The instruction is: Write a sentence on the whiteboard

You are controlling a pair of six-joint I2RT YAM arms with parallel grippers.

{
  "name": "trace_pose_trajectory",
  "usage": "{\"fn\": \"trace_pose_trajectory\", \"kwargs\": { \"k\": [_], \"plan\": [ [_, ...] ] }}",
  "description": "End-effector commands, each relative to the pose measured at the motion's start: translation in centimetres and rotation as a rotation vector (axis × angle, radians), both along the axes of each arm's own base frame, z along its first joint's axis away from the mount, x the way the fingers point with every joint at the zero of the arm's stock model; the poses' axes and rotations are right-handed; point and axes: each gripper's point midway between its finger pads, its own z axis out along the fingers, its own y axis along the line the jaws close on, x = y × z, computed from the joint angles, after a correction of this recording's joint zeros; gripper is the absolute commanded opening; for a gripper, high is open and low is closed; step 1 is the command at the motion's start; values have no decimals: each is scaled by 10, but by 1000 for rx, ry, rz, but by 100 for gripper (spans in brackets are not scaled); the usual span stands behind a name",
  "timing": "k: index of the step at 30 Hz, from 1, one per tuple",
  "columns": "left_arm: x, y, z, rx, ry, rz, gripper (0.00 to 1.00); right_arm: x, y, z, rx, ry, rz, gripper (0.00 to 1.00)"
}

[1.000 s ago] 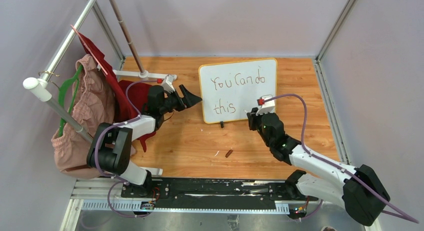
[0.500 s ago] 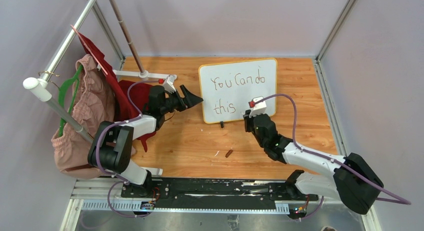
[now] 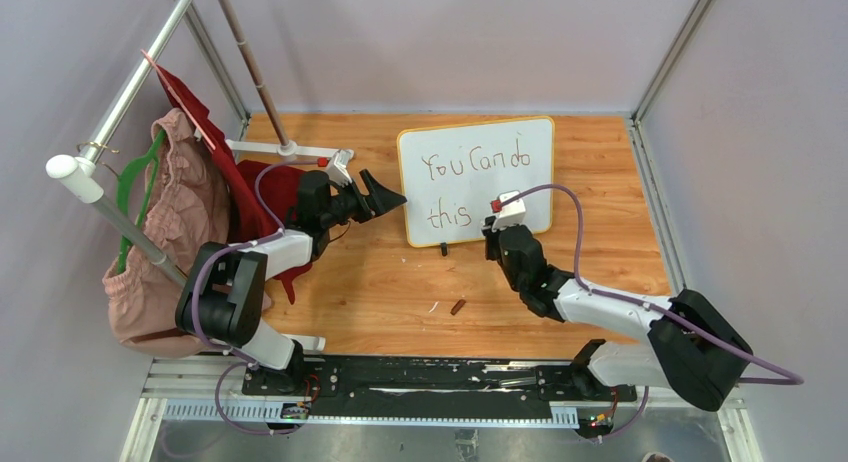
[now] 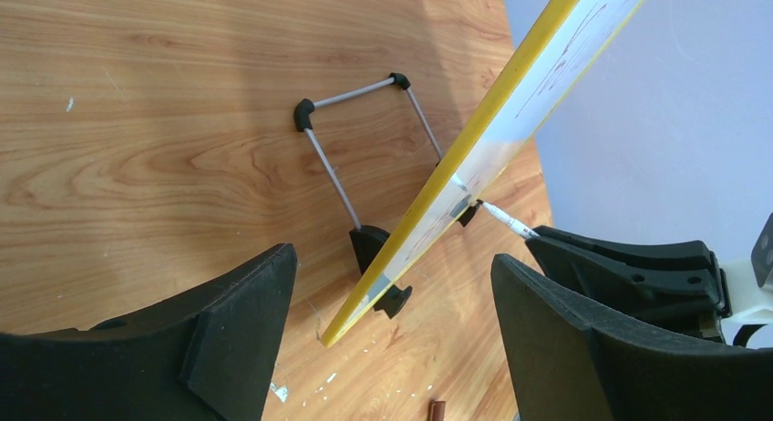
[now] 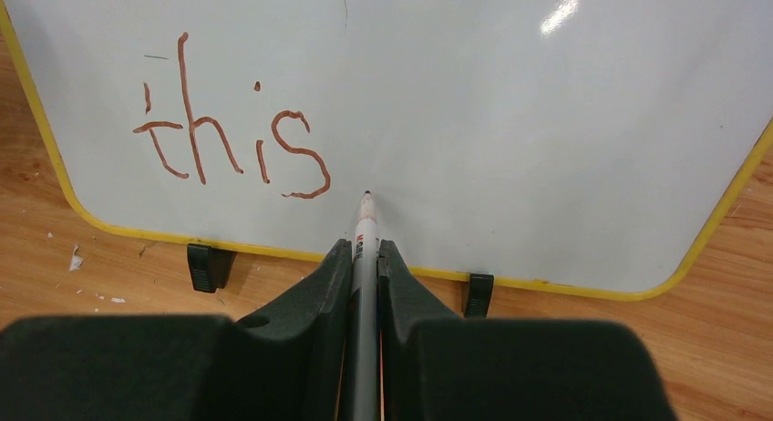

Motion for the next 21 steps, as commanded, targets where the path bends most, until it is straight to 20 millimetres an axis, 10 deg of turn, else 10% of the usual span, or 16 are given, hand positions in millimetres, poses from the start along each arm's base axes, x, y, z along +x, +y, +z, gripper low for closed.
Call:
{"fn": "trace_pose_trajectory", "kwargs": {
  "k": [1, 21],
  "plan": [
    [4, -6, 17, -20, -54, -21, 83, 9, 8, 23, 30, -63, -15, 0],
    [5, -6, 17, -21, -56, -19, 83, 9, 11, 16, 22, -44, -9, 0]
  ]
}}
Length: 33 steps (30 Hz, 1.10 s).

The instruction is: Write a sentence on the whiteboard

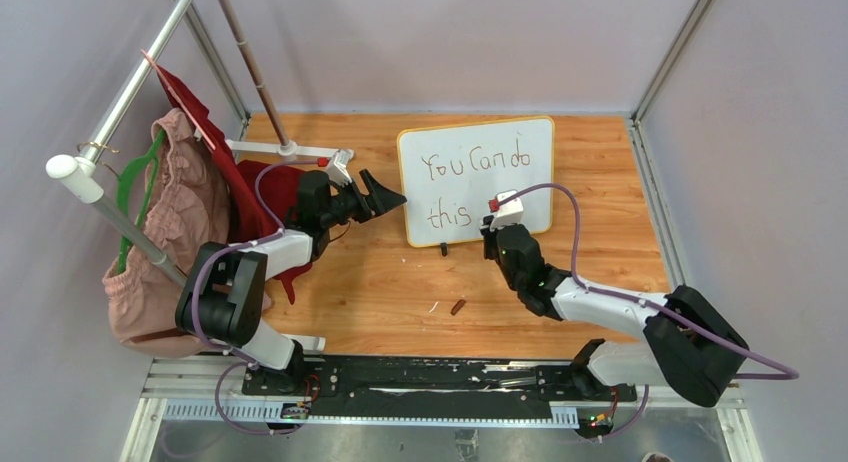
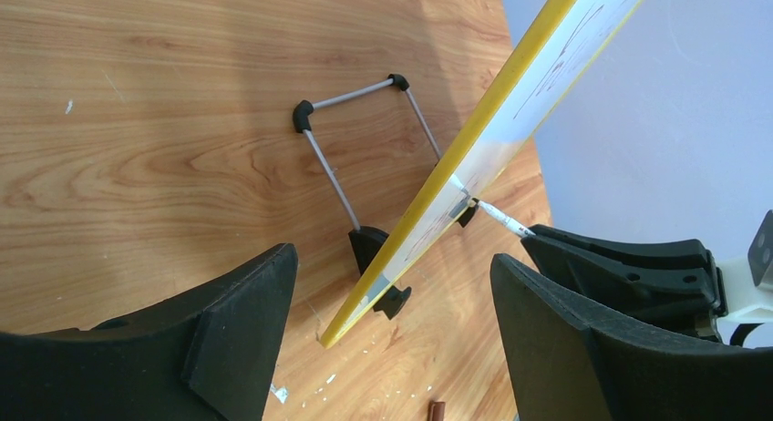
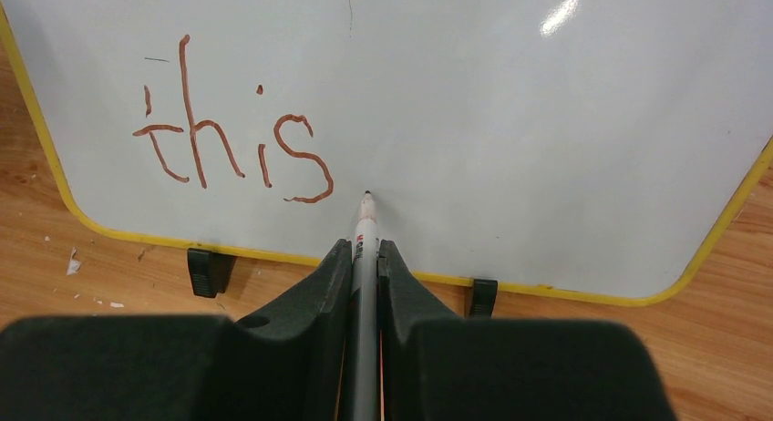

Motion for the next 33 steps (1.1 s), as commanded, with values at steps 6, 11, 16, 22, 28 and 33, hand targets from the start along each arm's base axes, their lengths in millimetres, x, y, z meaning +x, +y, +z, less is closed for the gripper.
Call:
{"fn": "trace_pose_trajectory", "kwargs": {
  "k": [6, 11, 16, 22, 28, 33],
  "plan": [
    [4, -5, 16, -19, -52, -18, 82, 6, 6, 11, 23, -32, -19, 0],
    [4, -6, 16, -20, -52, -19, 82, 6, 5, 11, 27, -30, -25, 0],
    [4, -6, 17, -20, -54, -19, 82, 7, 5, 9, 24, -27, -31, 0],
    [3, -6, 17, -21, -53, -20, 82, 7, 5, 7, 21, -22, -34, 0],
    [4, -6, 18, -22, -55, -17, 82, 7, 4, 6, 20, -20, -36, 0],
    [4, -6, 15, -21, -48, -18, 82, 6, 4, 3, 21, -15, -36, 0]
  ]
}}
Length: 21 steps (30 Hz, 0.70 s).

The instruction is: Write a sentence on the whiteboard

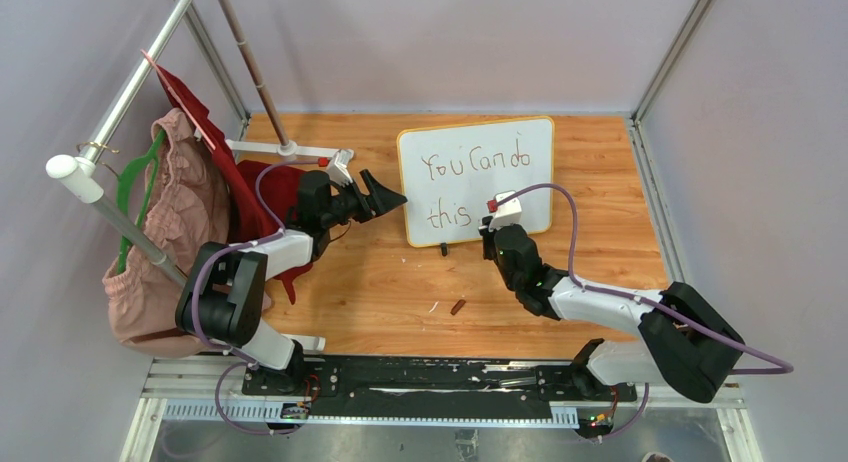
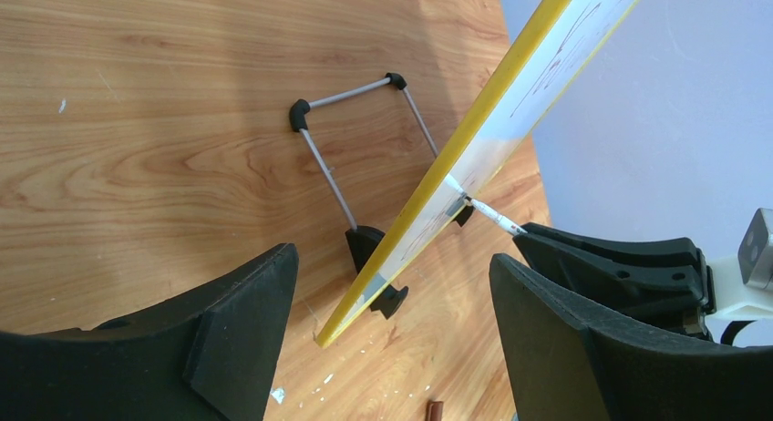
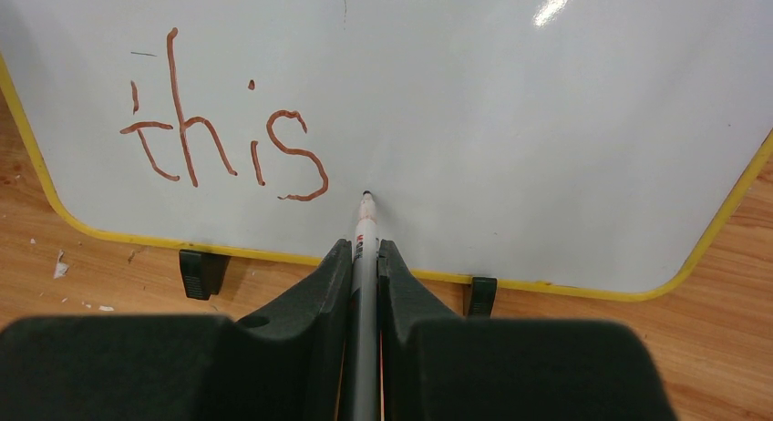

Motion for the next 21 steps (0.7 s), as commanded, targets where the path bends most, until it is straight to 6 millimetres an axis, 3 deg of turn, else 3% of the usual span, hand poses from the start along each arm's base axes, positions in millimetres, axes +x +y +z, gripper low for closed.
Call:
{"fn": "trace_pose_trajectory", "kwargs": {
  "k": [1, 21],
  "plan": [
    [4, -5, 15, -19, -49, -17, 82, 3, 6, 7, 34, -17, -14, 0],
    [4, -5, 15, -19, -52, -14, 82, 2, 5, 11, 38, -21, -10, 0]
  ]
}}
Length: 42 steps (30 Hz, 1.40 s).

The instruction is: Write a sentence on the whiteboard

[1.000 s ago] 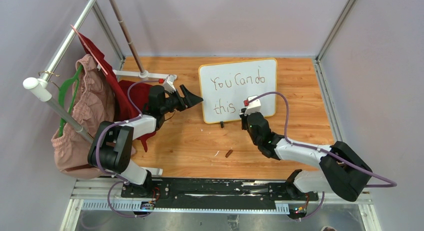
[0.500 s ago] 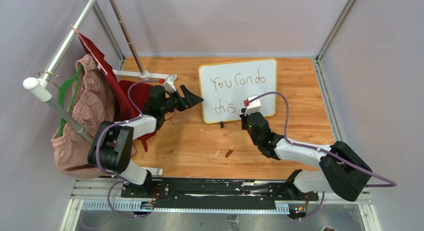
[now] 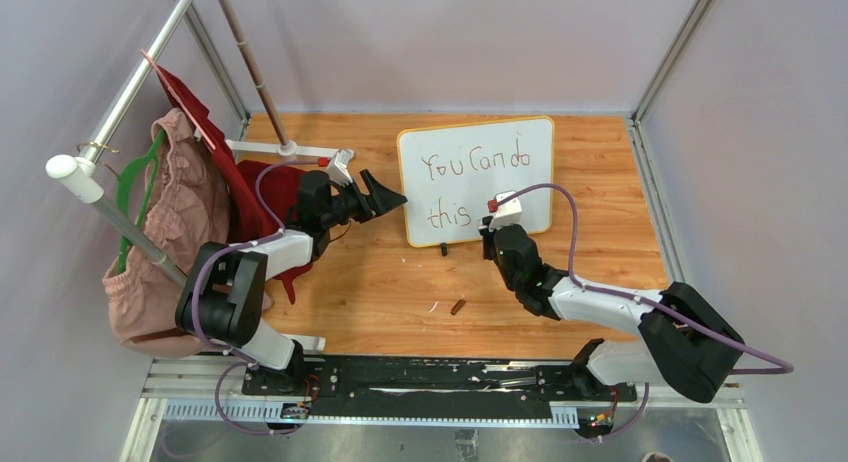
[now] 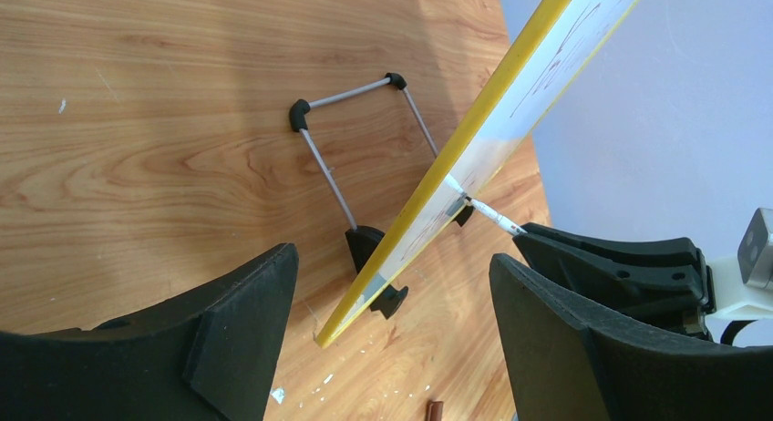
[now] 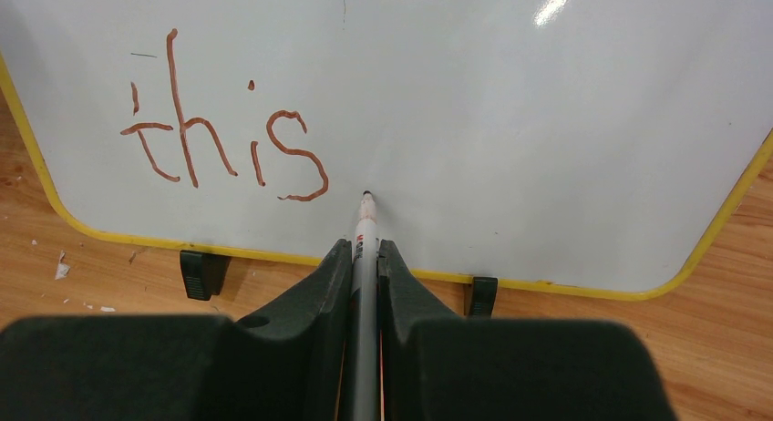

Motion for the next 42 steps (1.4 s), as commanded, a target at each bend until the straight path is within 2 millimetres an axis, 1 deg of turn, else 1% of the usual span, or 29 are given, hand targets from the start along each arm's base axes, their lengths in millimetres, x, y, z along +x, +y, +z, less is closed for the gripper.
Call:
{"fn": "trace_pose_trajectory", "kwargs": {
  "k": [1, 12, 17, 25, 27, 30, 33, 36, 39, 42],
  "plan": [
    [4, -5, 15, -18, -51, -15, 82, 2, 6, 12, 34, -24, -6, 0],
    [3, -5, 15, -18, -50, -16, 82, 0, 6, 11, 37, -15, 1, 0],
    [3, -5, 16, -18, -53, -16, 82, -6, 6, 21, 50, -21, 17, 0],
    [3, -5, 15, -17, -53, -14, 82, -25, -6, 35, 75, -31, 23, 0],
    [3, -5, 15, -17, -53, -14, 82, -31, -11, 42, 88, -33, 27, 0],
    [3, -5, 15, -17, -53, -14, 82, -46, -17, 54, 109, -30, 65, 0],
    [3, -5, 18, -20, -58, -14, 82, -65, -19, 66, 138, -23, 138, 0],
    [-1, -5, 23, -34, -60, -20, 83, -85, -22, 74, 154, -5, 211, 0],
    [-8, -2, 31, -42, -77, -6, 85, -104, -33, 75, 159, 37, 234, 0],
    [-15, 2, 37, -16, -66, 2, 85, -118, -43, 75, 172, 68, 235, 0]
  ]
}}
